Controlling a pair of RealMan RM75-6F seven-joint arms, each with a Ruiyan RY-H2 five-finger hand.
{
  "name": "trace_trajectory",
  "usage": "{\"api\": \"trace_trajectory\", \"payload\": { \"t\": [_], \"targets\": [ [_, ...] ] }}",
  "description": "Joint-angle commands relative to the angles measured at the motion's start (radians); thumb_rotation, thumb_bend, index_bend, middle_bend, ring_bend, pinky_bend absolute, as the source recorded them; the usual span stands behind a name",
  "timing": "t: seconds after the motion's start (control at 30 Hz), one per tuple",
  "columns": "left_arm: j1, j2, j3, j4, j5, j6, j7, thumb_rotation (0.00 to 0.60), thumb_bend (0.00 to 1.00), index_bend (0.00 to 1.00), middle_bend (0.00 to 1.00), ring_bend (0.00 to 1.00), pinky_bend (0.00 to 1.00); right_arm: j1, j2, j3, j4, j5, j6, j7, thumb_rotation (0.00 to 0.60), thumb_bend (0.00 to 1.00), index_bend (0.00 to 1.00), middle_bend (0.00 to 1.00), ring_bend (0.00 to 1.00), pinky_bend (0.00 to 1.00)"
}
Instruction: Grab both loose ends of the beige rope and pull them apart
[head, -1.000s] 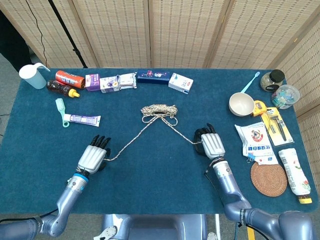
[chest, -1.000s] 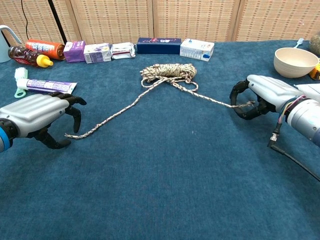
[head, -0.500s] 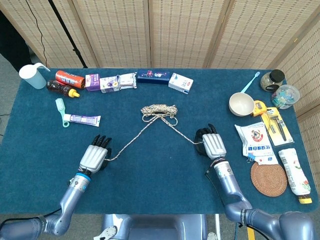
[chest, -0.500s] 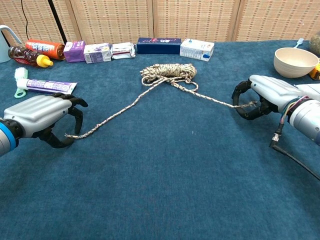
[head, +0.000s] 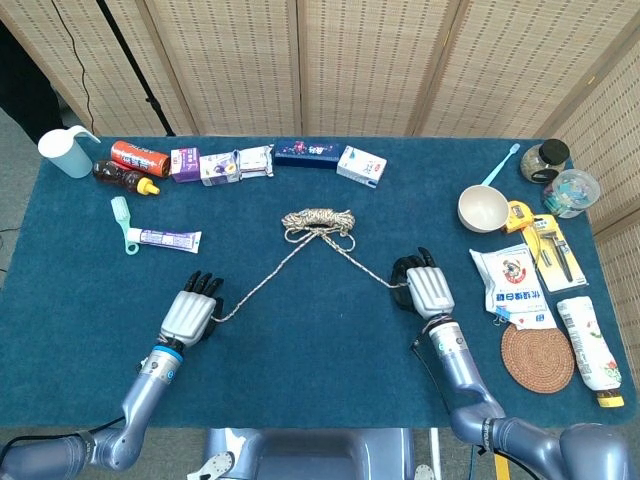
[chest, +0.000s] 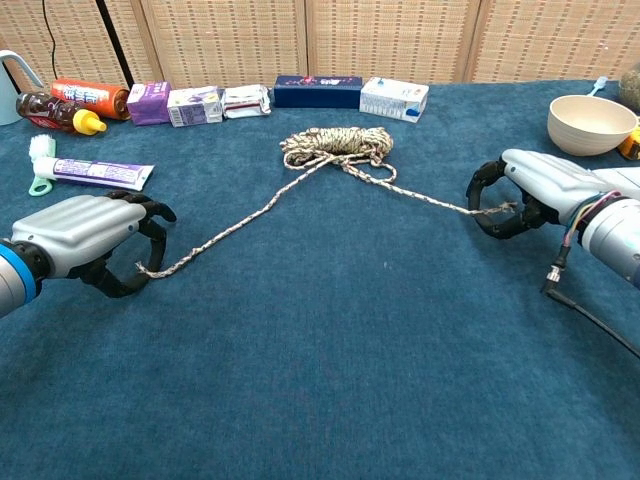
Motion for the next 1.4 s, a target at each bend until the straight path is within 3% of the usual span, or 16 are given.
{"api": "trace_trajectory", "payload": {
  "t": [0.03, 0.77, 1.4],
  "targets": [
    [-0.001, 0.001, 0.000, -0.002, -0.003, -0.001, 0.001, 0.600, 0.46, 0.57, 0.16, 0.07, 0.00, 0.000, 0.000, 0.000, 0.000, 0.000, -0.001, 0.000, 0.600, 0.52, 0.60, 0.32, 0.23, 0.05],
    [0.014, 0.040, 0.002, -0.031, 0.012, 0.036, -0.036, 0.600, 0.49, 0.62, 0.17, 0.07, 0.00, 0.002, -0.001, 0.002, 0.000, -0.006, 0.003, 0.006, 0.600, 0.52, 0.60, 0.32, 0.23, 0.05],
    [0.119, 0.223, 0.009, -0.098, 0.056, 0.155, -0.181, 0.600, 0.49, 0.63, 0.19, 0.07, 0.00, -0.033, 0.077, 0.011, -0.082, -0.015, 0.074, -0.003, 0.600, 0.52, 0.61, 0.33, 0.24, 0.06]
  ]
}}
